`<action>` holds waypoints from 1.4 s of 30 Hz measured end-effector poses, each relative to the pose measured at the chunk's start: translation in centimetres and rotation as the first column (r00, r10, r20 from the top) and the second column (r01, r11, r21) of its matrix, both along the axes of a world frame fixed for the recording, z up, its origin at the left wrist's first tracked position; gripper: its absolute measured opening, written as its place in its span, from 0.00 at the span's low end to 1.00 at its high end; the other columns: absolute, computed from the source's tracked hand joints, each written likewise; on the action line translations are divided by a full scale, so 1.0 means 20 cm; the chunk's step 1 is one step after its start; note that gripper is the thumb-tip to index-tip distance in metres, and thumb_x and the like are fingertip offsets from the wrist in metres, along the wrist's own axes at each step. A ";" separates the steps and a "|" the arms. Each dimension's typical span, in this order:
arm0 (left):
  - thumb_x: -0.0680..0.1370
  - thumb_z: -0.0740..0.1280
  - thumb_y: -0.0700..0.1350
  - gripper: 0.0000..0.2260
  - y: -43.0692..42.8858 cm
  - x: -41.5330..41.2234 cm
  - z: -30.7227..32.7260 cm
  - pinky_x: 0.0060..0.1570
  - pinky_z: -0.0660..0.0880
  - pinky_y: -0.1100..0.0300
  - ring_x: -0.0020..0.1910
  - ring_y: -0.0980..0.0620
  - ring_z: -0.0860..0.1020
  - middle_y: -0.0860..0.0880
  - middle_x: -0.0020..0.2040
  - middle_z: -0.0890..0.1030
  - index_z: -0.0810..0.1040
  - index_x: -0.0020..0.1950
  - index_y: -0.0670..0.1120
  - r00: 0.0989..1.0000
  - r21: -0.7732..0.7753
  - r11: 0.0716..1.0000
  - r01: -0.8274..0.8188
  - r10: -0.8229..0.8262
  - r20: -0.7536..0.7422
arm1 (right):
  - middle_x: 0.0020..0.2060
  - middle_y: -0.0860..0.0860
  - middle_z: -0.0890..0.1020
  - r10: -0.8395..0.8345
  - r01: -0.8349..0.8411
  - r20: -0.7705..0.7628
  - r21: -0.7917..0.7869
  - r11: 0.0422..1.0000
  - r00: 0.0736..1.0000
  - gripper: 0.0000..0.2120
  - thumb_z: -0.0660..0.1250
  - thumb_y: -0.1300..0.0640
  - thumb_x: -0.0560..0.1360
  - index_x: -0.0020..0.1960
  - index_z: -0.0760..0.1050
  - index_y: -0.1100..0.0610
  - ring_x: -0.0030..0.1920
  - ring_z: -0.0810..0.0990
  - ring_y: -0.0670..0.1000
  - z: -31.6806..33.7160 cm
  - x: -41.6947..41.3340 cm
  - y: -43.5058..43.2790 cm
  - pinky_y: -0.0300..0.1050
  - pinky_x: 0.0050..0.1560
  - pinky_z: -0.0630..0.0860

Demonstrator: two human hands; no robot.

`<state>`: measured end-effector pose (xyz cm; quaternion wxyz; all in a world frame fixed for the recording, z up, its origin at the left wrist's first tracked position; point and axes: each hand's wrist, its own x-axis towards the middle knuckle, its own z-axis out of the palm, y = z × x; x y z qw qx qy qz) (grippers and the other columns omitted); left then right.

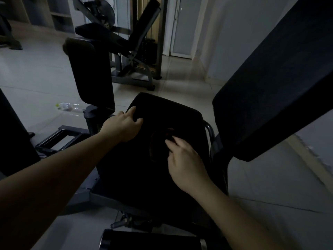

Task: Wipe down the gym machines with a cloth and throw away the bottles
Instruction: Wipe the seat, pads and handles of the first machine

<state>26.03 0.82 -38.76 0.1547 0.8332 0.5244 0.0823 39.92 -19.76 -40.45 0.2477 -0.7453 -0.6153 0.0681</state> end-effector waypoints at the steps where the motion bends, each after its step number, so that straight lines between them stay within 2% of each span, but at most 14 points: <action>1: 0.82 0.52 0.65 0.31 0.00 0.00 0.00 0.65 0.69 0.43 0.72 0.34 0.69 0.39 0.75 0.67 0.49 0.83 0.58 1.000 -0.006 1.000 0.007 -0.007 0.004 | 0.76 0.51 0.64 -0.049 0.049 -0.008 -0.001 0.999 0.999 0.22 0.53 0.55 0.83 0.77 0.65 0.53 0.76 0.62 0.53 -0.01 0.04 0.00 0.50 0.75 0.62; 5: 0.83 0.52 0.64 0.30 0.02 -0.03 0.01 0.63 0.69 0.45 0.71 0.35 0.70 0.39 0.75 0.67 0.49 0.83 0.58 0.998 -0.043 0.997 0.058 -0.057 0.032 | 0.76 0.55 0.62 -0.401 0.396 0.000 -0.158 0.904 0.916 0.23 0.53 0.54 0.82 0.76 0.63 0.54 0.74 0.64 0.60 0.01 0.34 0.36 0.56 0.70 0.64; 10: 0.83 0.52 0.65 0.31 0.04 -0.02 0.00 0.62 0.69 0.45 0.71 0.35 0.70 0.40 0.75 0.67 0.50 0.83 0.57 0.997 -0.030 0.997 0.065 -0.064 0.034 | 0.73 0.58 0.64 -0.538 0.533 0.040 -0.213 0.819 0.842 0.21 0.55 0.57 0.81 0.73 0.66 0.59 0.69 0.68 0.62 0.05 0.51 0.64 0.57 0.68 0.67; 13: 0.83 0.52 0.65 0.31 0.06 -0.02 -0.01 0.62 0.69 0.45 0.72 0.36 0.69 0.40 0.75 0.67 0.49 0.83 0.57 0.997 -0.046 0.997 0.066 -0.064 0.035 | 0.74 0.58 0.63 -0.490 0.489 0.056 -0.222 0.844 0.870 0.21 0.55 0.57 0.81 0.74 0.66 0.58 0.70 0.67 0.63 0.07 0.45 0.54 0.57 0.67 0.67; 16: 0.83 0.52 0.65 0.31 0.07 -0.02 -0.01 0.59 0.69 0.46 0.72 0.36 0.70 0.39 0.75 0.67 0.49 0.83 0.57 0.997 -0.050 0.996 0.077 -0.076 0.032 | 0.73 0.57 0.64 -0.388 0.386 0.033 -0.208 0.899 0.921 0.21 0.52 0.57 0.82 0.74 0.65 0.57 0.72 0.64 0.62 0.06 0.28 0.28 0.57 0.68 0.64; 18: 0.83 0.52 0.65 0.31 0.07 -0.03 -0.02 0.57 0.68 0.47 0.71 0.35 0.70 0.39 0.75 0.67 0.49 0.83 0.57 0.997 -0.038 0.996 0.076 -0.075 0.030 | 0.70 0.57 0.67 -0.304 0.309 0.056 -0.138 0.941 0.951 0.19 0.52 0.57 0.82 0.71 0.67 0.58 0.70 0.67 0.61 0.04 0.15 0.08 0.55 0.66 0.66; 20: 0.83 0.52 0.65 0.31 0.07 -0.03 -0.02 0.58 0.68 0.47 0.71 0.35 0.69 0.39 0.75 0.67 0.49 0.83 0.57 0.997 -0.043 0.997 0.072 -0.071 0.027 | 0.67 0.58 0.71 -0.278 0.283 0.069 -0.072 0.956 0.958 0.17 0.53 0.56 0.82 0.68 0.70 0.59 0.67 0.70 0.60 0.03 0.11 0.02 0.54 0.64 0.68; 23: 0.83 0.52 0.65 0.31 0.06 -0.02 0.00 0.64 0.69 0.45 0.73 0.35 0.68 0.39 0.77 0.65 0.48 0.83 0.58 0.997 -0.061 0.995 0.075 -0.073 0.023 | 0.71 0.58 0.68 -0.334 0.334 0.023 -0.123 0.935 0.942 0.20 0.51 0.54 0.83 0.71 0.69 0.58 0.70 0.67 0.60 0.04 0.23 0.18 0.54 0.67 0.66; 26: 0.83 0.52 0.66 0.31 0.07 -0.02 -0.01 0.62 0.69 0.46 0.72 0.36 0.69 0.40 0.77 0.65 0.49 0.83 0.58 0.998 -0.063 0.996 0.065 -0.063 0.025 | 0.73 0.59 0.66 -0.414 0.401 -0.043 -0.176 0.899 0.909 0.21 0.50 0.53 0.83 0.73 0.67 0.59 0.72 0.66 0.61 0.06 0.40 0.44 0.54 0.70 0.64; 28: 0.83 0.52 0.65 0.30 0.08 -0.02 -0.01 0.59 0.69 0.47 0.72 0.36 0.69 0.41 0.76 0.66 0.49 0.83 0.59 0.997 -0.057 0.996 0.073 -0.071 0.032 | 0.73 0.59 0.66 -0.477 0.460 -0.064 -0.179 0.870 0.877 0.21 0.50 0.53 0.83 0.72 0.68 0.60 0.70 0.68 0.62 0.07 0.47 0.57 0.57 0.70 0.66; 31: 0.82 0.52 0.66 0.31 0.08 -0.02 -0.02 0.60 0.69 0.46 0.72 0.36 0.70 0.41 0.76 0.67 0.49 0.83 0.59 0.997 -0.036 0.997 0.067 -0.067 0.026 | 0.72 0.60 0.65 -0.537 0.525 -0.035 -0.165 0.835 0.843 0.20 0.53 0.54 0.82 0.69 0.70 0.61 0.67 0.69 0.63 0.06 0.46 0.62 0.59 0.67 0.70; 34: 0.82 0.52 0.67 0.31 0.08 -0.02 -0.02 0.61 0.69 0.46 0.72 0.35 0.70 0.40 0.75 0.68 0.50 0.82 0.58 0.999 -0.025 0.999 0.047 -0.047 0.024 | 0.74 0.59 0.63 -0.455 0.442 -0.019 -0.207 0.873 0.890 0.20 0.54 0.56 0.82 0.72 0.67 0.59 0.70 0.66 0.63 0.06 0.31 0.48 0.58 0.67 0.68; 39: 0.81 0.51 0.67 0.33 0.03 -0.01 -0.03 0.63 0.69 0.44 0.71 0.34 0.70 0.38 0.74 0.68 0.51 0.83 0.56 1.000 0.033 0.999 0.012 -0.012 0.009 | 0.75 0.55 0.64 -0.191 0.189 -0.021 -0.075 0.979 0.981 0.21 0.52 0.53 0.83 0.75 0.65 0.56 0.75 0.61 0.57 0.02 -0.01 -0.01 0.54 0.74 0.63; 42: 0.81 0.50 0.66 0.32 0.02 0.00 -0.03 0.63 0.69 0.44 0.71 0.35 0.70 0.37 0.74 0.68 0.51 0.83 0.55 1.000 0.053 0.999 0.007 -0.007 -0.005 | 0.76 0.54 0.63 -0.138 0.135 -0.039 -0.065 0.989 0.990 0.22 0.52 0.52 0.84 0.77 0.63 0.55 0.76 0.60 0.55 0.04 0.04 -0.01 0.51 0.75 0.61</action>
